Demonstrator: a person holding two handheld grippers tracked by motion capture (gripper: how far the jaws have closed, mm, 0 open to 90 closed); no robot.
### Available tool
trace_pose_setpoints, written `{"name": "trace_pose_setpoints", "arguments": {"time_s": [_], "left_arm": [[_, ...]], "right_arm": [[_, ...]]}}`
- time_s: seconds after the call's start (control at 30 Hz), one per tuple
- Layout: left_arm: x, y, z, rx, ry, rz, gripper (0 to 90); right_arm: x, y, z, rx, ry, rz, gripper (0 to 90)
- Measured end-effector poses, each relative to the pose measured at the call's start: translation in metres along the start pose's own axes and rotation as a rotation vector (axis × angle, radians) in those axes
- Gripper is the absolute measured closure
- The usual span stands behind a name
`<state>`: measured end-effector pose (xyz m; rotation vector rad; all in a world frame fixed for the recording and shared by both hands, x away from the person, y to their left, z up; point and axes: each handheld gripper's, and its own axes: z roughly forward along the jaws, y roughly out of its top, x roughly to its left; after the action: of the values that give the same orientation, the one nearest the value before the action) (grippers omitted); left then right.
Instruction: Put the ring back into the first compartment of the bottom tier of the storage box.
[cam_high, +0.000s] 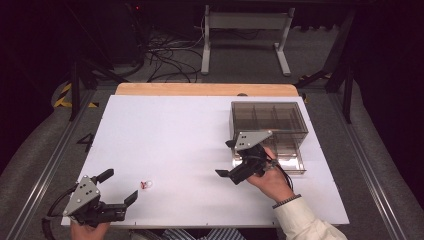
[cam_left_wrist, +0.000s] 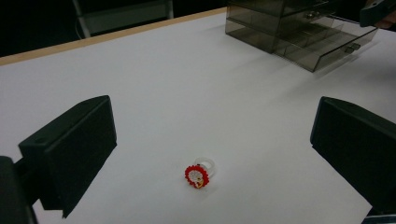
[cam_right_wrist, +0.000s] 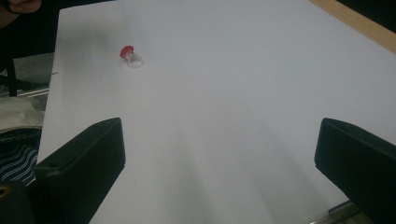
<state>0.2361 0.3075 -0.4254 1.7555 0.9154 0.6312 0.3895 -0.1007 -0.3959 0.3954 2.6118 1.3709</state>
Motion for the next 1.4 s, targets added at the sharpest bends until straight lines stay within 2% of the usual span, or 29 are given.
{"name": "trace_pose_setpoints", "arguments": {"time_s": [0.1, 0.2, 0.3, 0.47, 0.73, 0.83, 1.03, 1.13, 1.4], "left_arm": [[0.000, 0.000, 0.000, 0.000, -0.003, 0.002, 1.0], [0.000, 0.000, 0.000, 0.000, -0.006, 0.004, 1.0], [0.000, 0.001, 0.001, -0.004, -0.011, 0.004, 1.0], [0.000, 0.002, 0.002, 0.000, 0.000, 0.006, 1.1], [0.002, 0.003, 0.002, -0.010, -0.015, -0.005, 1.1], [0.002, 0.003, 0.003, -0.012, -0.020, -0.001, 1.2], [0.004, 0.004, 0.006, -0.023, -0.030, -0.025, 1.3], [0.005, 0.005, 0.005, -0.031, -0.033, -0.039, 1.4], [0.006, 0.003, 0.003, -0.036, -0.034, -0.046, 1.4]], "right_arm": [[0.000, 0.002, 0.008, 0.024, 0.004, 0.004, 3.0], [0.001, 0.004, 0.016, 0.022, 0.014, 0.022, 4.1], [0.005, 0.006, 0.023, 0.031, 0.017, 0.008, 5.4], [0.012, 0.012, 0.034, 0.019, 0.036, -0.004, 12.5], [0.019, 0.017, 0.049, 0.009, 0.054, -0.019, 25.5], [0.021, 0.019, 0.051, 0.006, 0.059, -0.018, 26.9], [0.022, 0.023, 0.059, 0.006, 0.074, -0.016, 29.3], [0.024, 0.028, 0.067, 0.001, 0.086, -0.019, 30.5], [0.031, 0.038, 0.093, 0.010, 0.126, -0.030, 29.7]]}}
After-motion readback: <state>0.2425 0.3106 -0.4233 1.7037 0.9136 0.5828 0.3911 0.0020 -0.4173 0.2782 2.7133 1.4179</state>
